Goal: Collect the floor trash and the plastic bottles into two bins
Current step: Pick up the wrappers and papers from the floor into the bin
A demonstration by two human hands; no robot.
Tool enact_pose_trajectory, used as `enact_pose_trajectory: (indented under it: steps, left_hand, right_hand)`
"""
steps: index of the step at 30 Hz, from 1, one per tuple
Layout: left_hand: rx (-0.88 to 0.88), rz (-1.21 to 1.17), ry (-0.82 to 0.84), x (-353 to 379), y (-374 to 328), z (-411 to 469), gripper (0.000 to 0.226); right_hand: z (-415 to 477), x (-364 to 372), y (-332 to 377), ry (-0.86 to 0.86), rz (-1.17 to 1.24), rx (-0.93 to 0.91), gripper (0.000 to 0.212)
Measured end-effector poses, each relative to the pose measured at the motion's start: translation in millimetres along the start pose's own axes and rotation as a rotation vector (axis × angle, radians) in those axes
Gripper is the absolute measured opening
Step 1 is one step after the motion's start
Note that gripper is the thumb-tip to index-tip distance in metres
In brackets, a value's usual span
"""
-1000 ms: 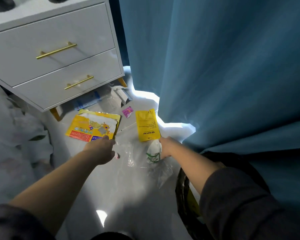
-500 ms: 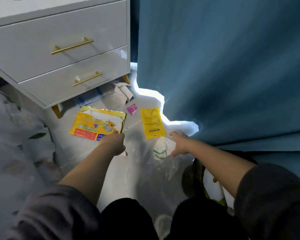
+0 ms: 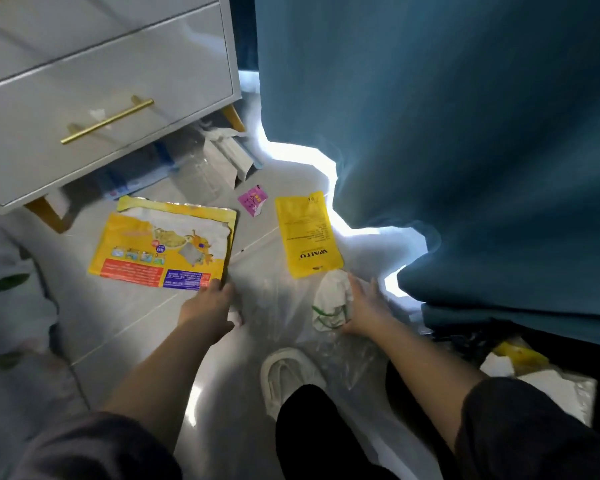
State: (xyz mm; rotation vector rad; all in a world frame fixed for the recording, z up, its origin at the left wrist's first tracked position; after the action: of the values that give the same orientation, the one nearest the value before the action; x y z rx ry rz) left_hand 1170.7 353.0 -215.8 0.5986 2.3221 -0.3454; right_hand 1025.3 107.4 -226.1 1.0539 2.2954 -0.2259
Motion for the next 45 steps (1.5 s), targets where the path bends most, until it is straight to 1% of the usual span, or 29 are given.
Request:
enact_pose_trajectory:
  steps: [2,4,7,8,9,13,15,18,20,23,25,26,28,30,34,37,40,42,43,45]
  left_hand:
    - [0.043,0.002,-0.014,5.9,-1.4,2.4,0.073]
    - [0.09,-0.023,-0.02,11.7,-5.5,4.7,0.069]
    - [0.137,-0.059,-0.04,18.4,-16.3,7.7,0.051]
    - [0.137,-0.075,-0.04,21.0,-19.1,8.8,0.045]
    - [0.139,-0.097,-0.045,23.8,-21.2,9.8,0.039]
    - [0.138,-0.195,-0.065,33.5,-20.2,14.3,0.027]
    - [0.132,-0.226,-0.069,30.5,-19.1,15.5,0.022]
    - [0.154,-0.229,-0.122,13.2,-24.7,17.6,0.01]
    - [0.166,-0.253,-0.167,0.0,-30.5,18.9,0.006]
    - [0.161,-0.315,-0.225,-13.3,-39.6,21.4,0.015]
    - [0.136,-0.389,-0.213,-16.6,-47.8,25.3,0.024]
    - [0.132,-0.408,-0.195,-16.0,-53.6,28.1,0.024]
    - [0.136,-0.388,-0.159,-12.5,-66.2,33.7,0.015]
    - [0.095,-0.365,-0.149,-7.6,-72.4,38.7,0.01]
    - [-0.101,-0.459,-0.208,-1.2,-65.6,39.7,0.02]
    - [-0.195,-0.464,-0.203,3.1,-67.8,36.3,0.021]
    - [-0.247,-0.457,-0.18,9.0,-60.3,39.3,0.027]
    - [-0.262,-0.477,-0.133,14.4,-53.2,42.5,0.033]
    - [-0.257,-0.489,-0.111,15.5,-51.3,42.7,0.034]
    - [-0.236,-0.5,-0.084,11.6,-49.5,40.0,0.027]
  right_hand:
    - [2.8,3.1,-3.3,-0.024,0.057,0.013,0.116]
    - [6.8,7.8,1.3,-0.033,0.049,-0.026,0.109]
    - [13.3,8.6,9.4,-0.074,-0.001,-0.062,0.105]
    - [13.7,8.2,14.0,-0.092,-0.01,-0.069,0.1]
    - [13.8,8.6,18.2,-0.108,-0.018,-0.074,0.092]
    - [12.5,4.5,25.6,-0.211,0.039,-0.087,0.048]
    - [13.5,2.6,23.3,-0.231,0.103,-0.082,0.036]
    - [12.8,-4.3,17.5,-0.26,0.219,-0.06,0.033]
    - [10.9,-11.9,13.7,-0.289,0.309,-0.036,0.032]
    - [8.0,-24.8,12.7,-0.339,0.399,-0.038,0.032]
    - [5.6,-33.0,14.2,-0.371,0.46,-0.052,0.033]
    - [4.9,-35.3,15.2,-0.376,0.483,-0.059,0.033]
    - [4.4,-37.5,18.1,-0.369,0.504,-0.072,0.034]
    - [5.9,-37.6,18.9,-0.36,0.503,-0.082,0.035]
    - [3.8,-38.0,22.0,-0.372,0.526,-0.119,0.036]
    - [3.3,-35.8,24.4,-0.37,0.528,-0.146,0.038]
    - [2.6,-34.3,29.4,-0.355,0.529,-0.183,0.04]
    - [2.3,-37.2,28.7,-0.371,0.536,-0.19,0.039]
    - [1.7,-39.1,27.4,-0.379,0.533,-0.184,0.039]
    - [0.6,-42.3,23.2,-0.396,0.534,-0.159,0.038]
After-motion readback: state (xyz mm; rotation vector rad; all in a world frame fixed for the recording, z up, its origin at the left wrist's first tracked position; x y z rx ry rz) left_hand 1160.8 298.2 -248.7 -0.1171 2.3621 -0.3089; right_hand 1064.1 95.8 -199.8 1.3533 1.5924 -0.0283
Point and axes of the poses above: each hand's wrist, its own z-axis towards the middle knuckle, its own x-axis out of the palm, y = z × x, the point moved 9 cm from there along z, towards the middle knuckle, and after that the axes turned 4 degrees about y, right-handed, at the moved point
